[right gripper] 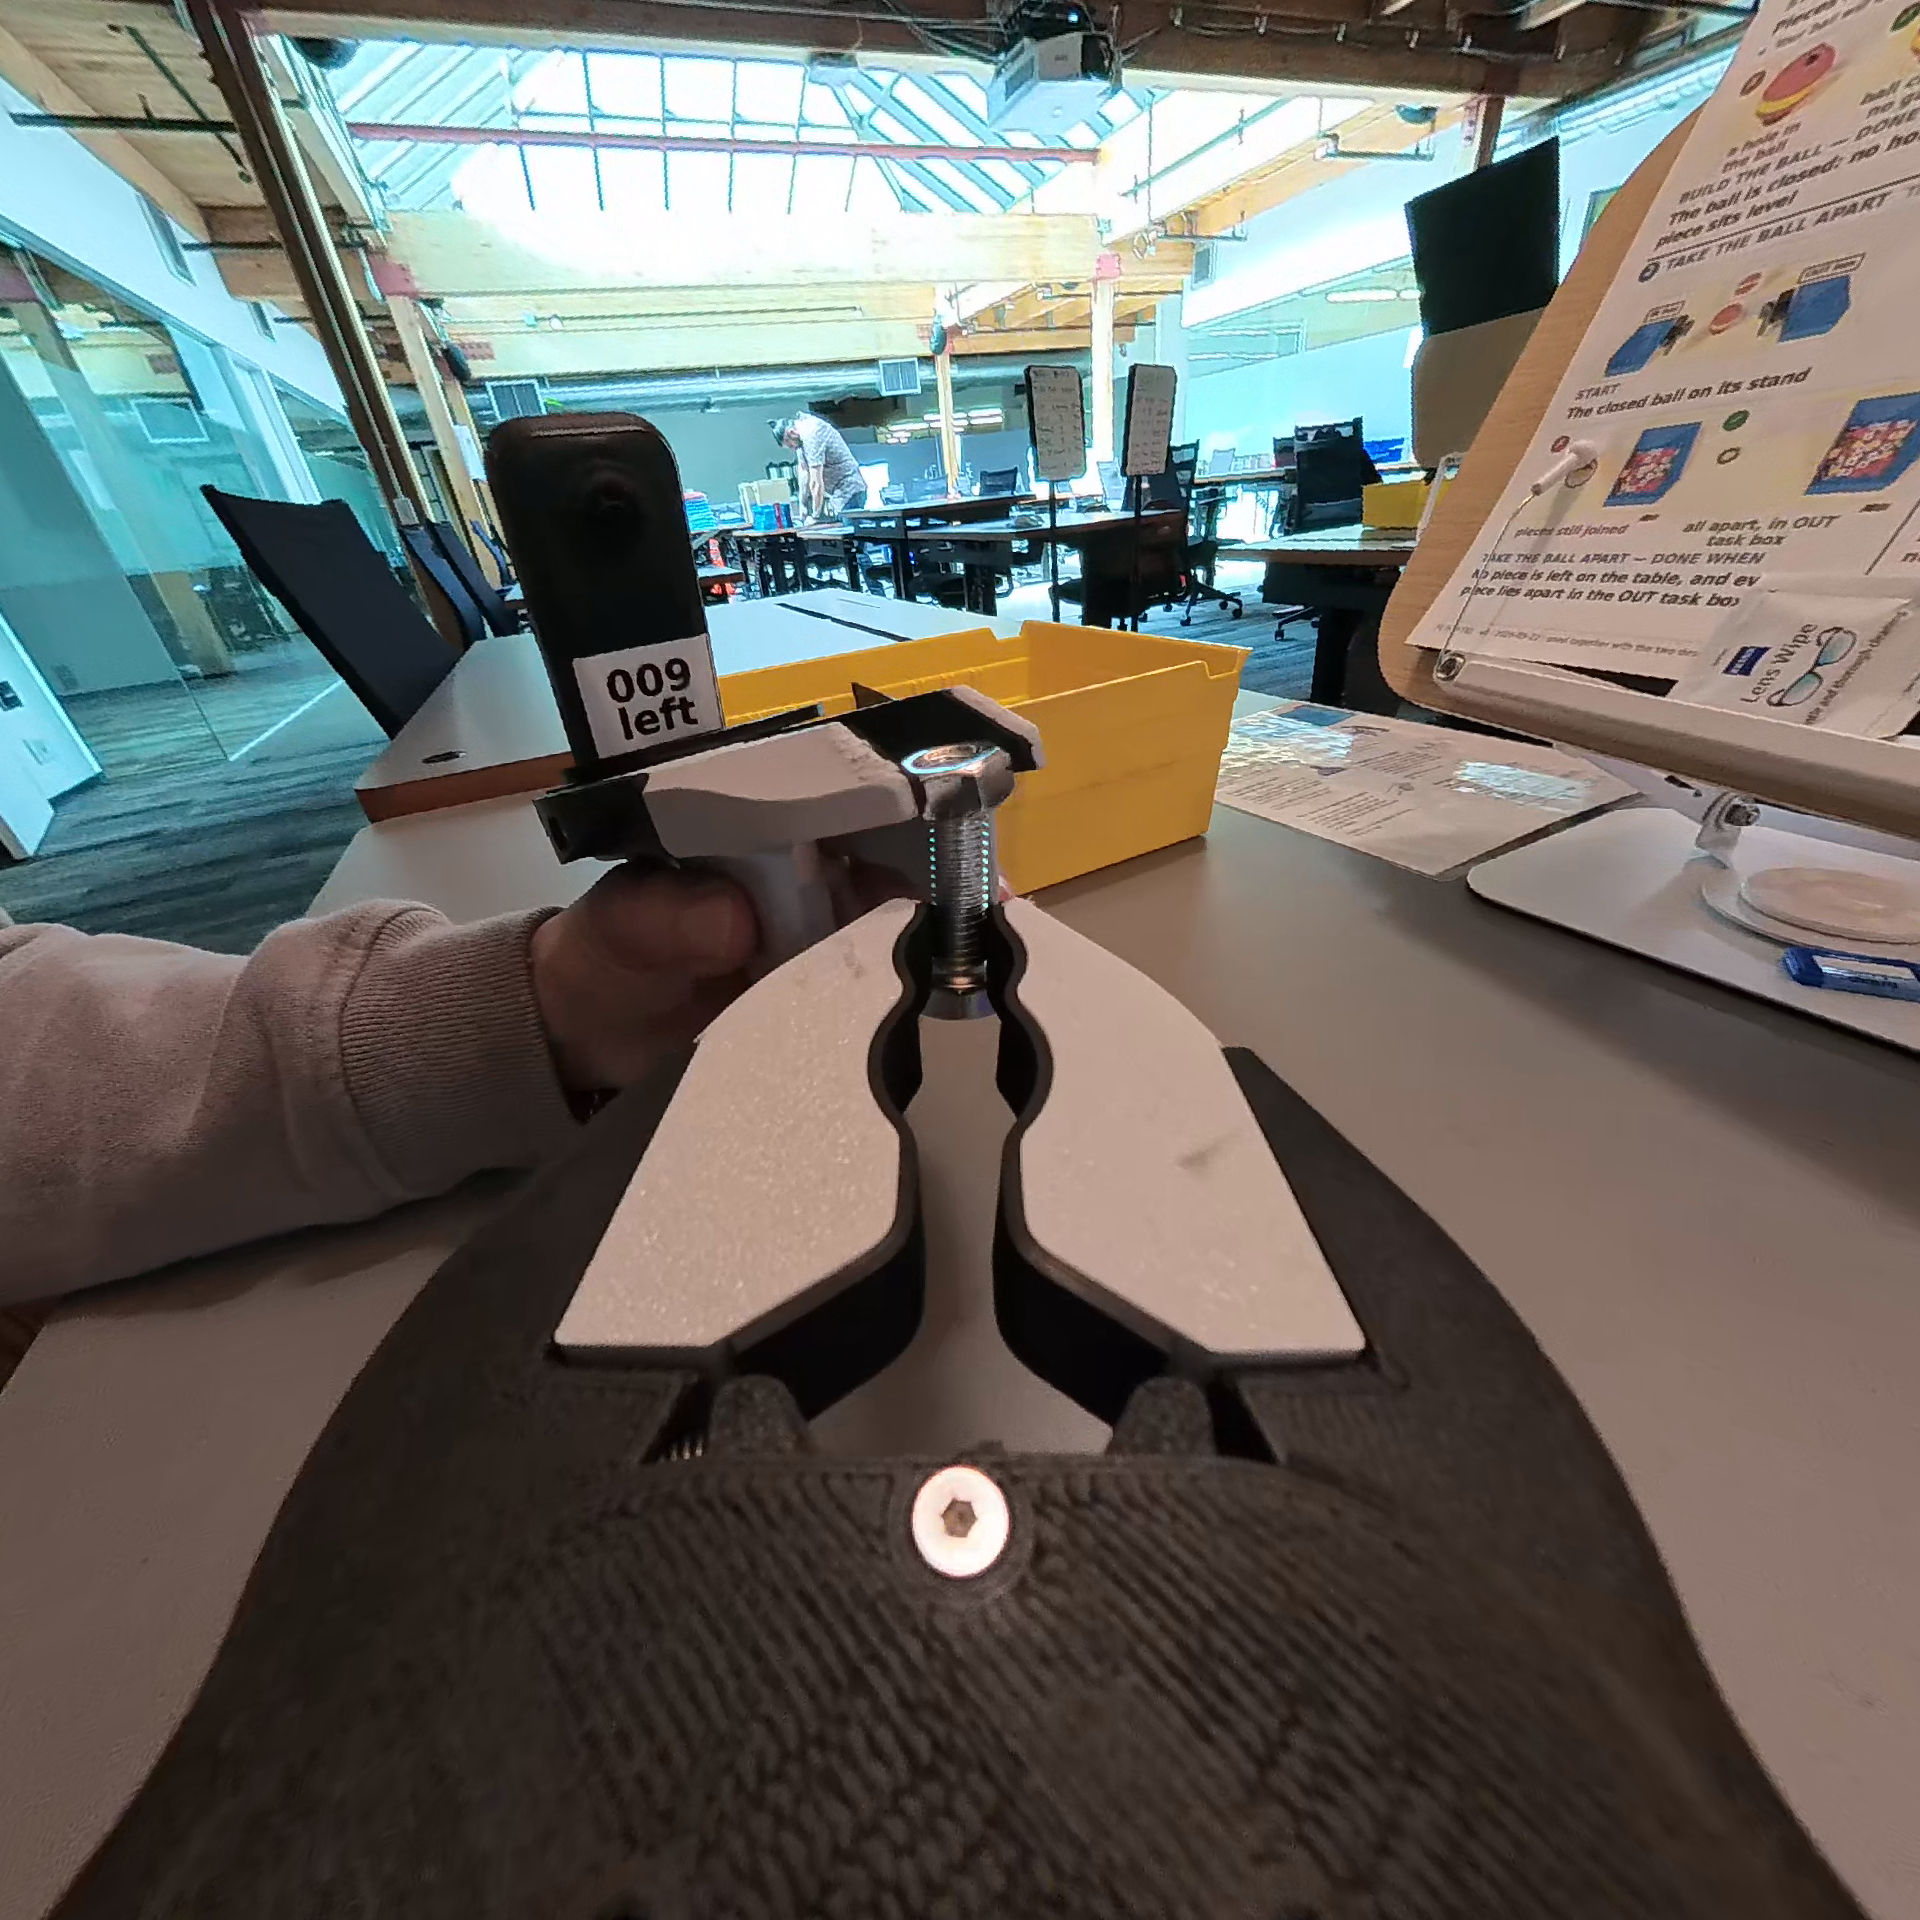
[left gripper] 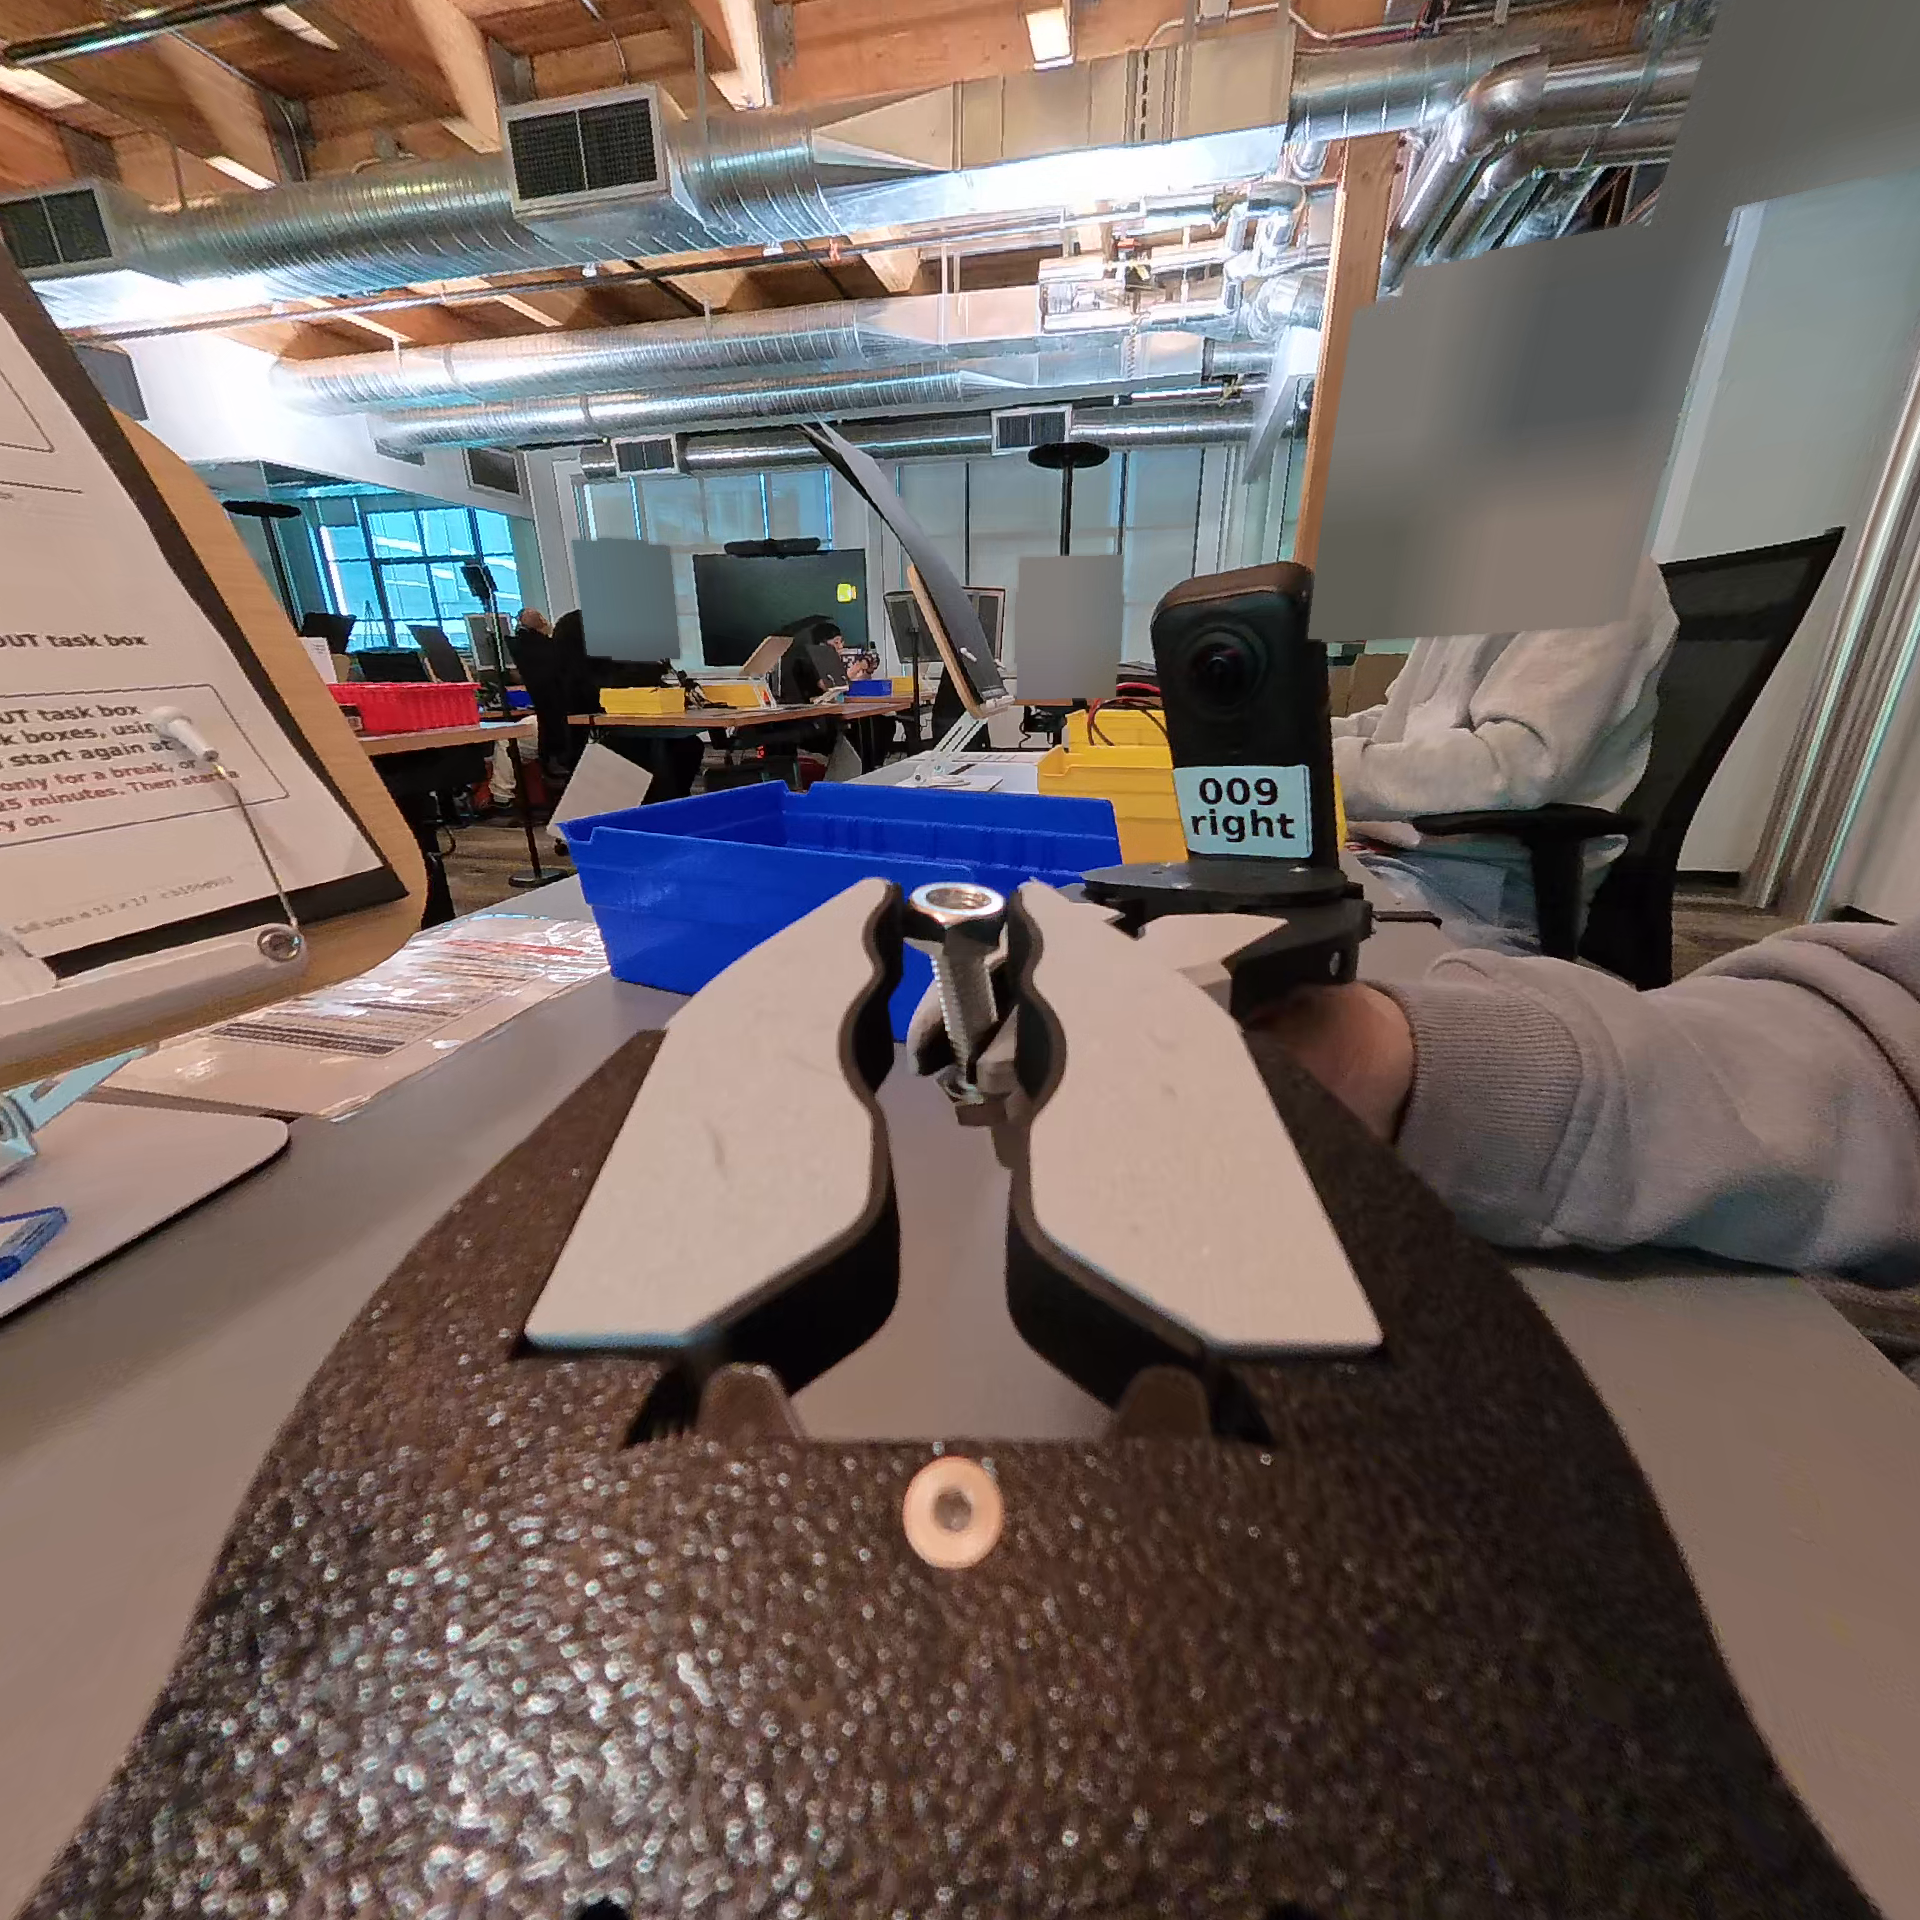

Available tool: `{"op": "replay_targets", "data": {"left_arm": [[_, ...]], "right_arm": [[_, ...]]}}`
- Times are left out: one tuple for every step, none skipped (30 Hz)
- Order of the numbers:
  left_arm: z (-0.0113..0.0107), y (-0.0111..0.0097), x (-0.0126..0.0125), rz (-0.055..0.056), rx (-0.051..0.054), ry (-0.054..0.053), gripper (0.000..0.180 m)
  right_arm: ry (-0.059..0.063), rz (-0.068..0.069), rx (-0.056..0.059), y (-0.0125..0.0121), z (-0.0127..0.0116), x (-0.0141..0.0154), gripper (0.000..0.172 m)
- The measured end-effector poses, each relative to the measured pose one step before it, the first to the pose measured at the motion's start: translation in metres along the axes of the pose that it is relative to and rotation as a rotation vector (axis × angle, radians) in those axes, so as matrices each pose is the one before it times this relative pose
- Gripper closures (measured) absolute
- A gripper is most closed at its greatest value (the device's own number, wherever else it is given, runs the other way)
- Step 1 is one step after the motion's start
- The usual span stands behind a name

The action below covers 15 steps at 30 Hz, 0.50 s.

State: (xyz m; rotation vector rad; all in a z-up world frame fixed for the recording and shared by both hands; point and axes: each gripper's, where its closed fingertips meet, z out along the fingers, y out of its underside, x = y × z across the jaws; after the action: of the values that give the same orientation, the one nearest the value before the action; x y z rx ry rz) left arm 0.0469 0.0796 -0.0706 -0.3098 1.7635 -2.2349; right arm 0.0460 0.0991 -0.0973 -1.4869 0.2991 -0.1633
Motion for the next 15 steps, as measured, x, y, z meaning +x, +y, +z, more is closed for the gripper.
{"op": "replay_targets", "data": {"left_arm": [[-0.00018, -0.00013, 0.00028, -0.0023, 0.0034, 0.0027, 0.163], [-0.00014, -0.00027, 0.00019, -0.0019, 0.0037, 0.0022, 0.163], [-0.00003, -0.00016, 0.00027, -0.0019, 0.0031, 0.0016, 0.163], [0.00001, -0.00027, 0.00040, -0.0006, 0.0018, 0.0023, 0.163], [0.00023, 0.00004, 0.00032, 0.0012, -0.0006, 0.0016, 0.162], [0.00021, 0.00064, 0.00011, 0.0020, -0.0047, -0.0003, 0.162], [0.00036, 0.00098, 0.00021, 0.0024, -0.0068, 0.0007, 0.162], [0.00040, 0.00060, 0.00053, 0.0017, -0.0041, 0.0016, 0.161], [0.00048, 0.00001, 0.00038, 0.0006, -0.0007, 0.0002, 0.160], [0.00035, -0.00027, 0.00057, 0.0009, 0.0009, 0.0010, 0.158], [0.00021, -0.00044, 0.00035, 0.0016, 0.0012, 0.0002, 0.157], [-0.00005, -0.00065, -0.00041, 0.0017, 0.0023, -0.0039, 0.156], [-0.00033, -0.00103, -0.00076, 0.0018, 0.0036, -0.0062, 0.153], [-0.00061, -0.00127, -0.00064, 0.0015, 0.0048, -0.0043, 0.152], [-0.00072, -0.00120, -0.00076, 0.0003, 0.0055, -0.0039, 0.152]], "right_arm": [[-0.0011, 0.0002, 0.0007, -0.00018, 0.00002, -0.00026, 0.163], [-0.0023, 0.0013, -0.0002, -0.00007, 0.00011, -0.00033, 0.163], [-0.0006, -0.0002, 0.0009, -0.00020, 0.00004, -0.00017, 0.163], [-0.0004, -0.0017, 0.0011, -0.00033, -0.00009, -0.00021, 0.163], [-0.0008, -0.0012, 0.0008, -0.00029, -0.00009, -0.00020, 0.163], [-0.0014, -0.0001, 0.0022, -0.00050, -0.00015, -0.00020, 0.163], [-0.0004, 0.0001, 0.0019, -0.00046, -0.00007, -0.00012, 0.163], [0.0008, -0.0012, -0.0001, -0.00008, -0.00003, 0.00008, 0.163], [-0.0002, -0.0013, -0.0012, 0.00018, -0.00002, -0.00006, 0.163], [-0.0014, 0.0001, -0.0001, 0.00003, 0.00008, -0.00022, 0.163], [-0.0010, 0.0003, 0.0004, 0.00006, 0.00009, -0.00027, 0.163], [0.0004, -0.0002, 0.0003, -0.00002, 0.00009, -0.00006, 0.163], [-0.0003, -0.0005, 0.0008, -0.00010, 0.00003, -0.00010, 0.163], [0.0009, 0.0010, 0.0026, -0.00036, -0.00010, 0.00013, 0.163], [0.0015, 0.0011, 0.0039, -0.00055, -0.00020, 0.00025, 0.163]]}}
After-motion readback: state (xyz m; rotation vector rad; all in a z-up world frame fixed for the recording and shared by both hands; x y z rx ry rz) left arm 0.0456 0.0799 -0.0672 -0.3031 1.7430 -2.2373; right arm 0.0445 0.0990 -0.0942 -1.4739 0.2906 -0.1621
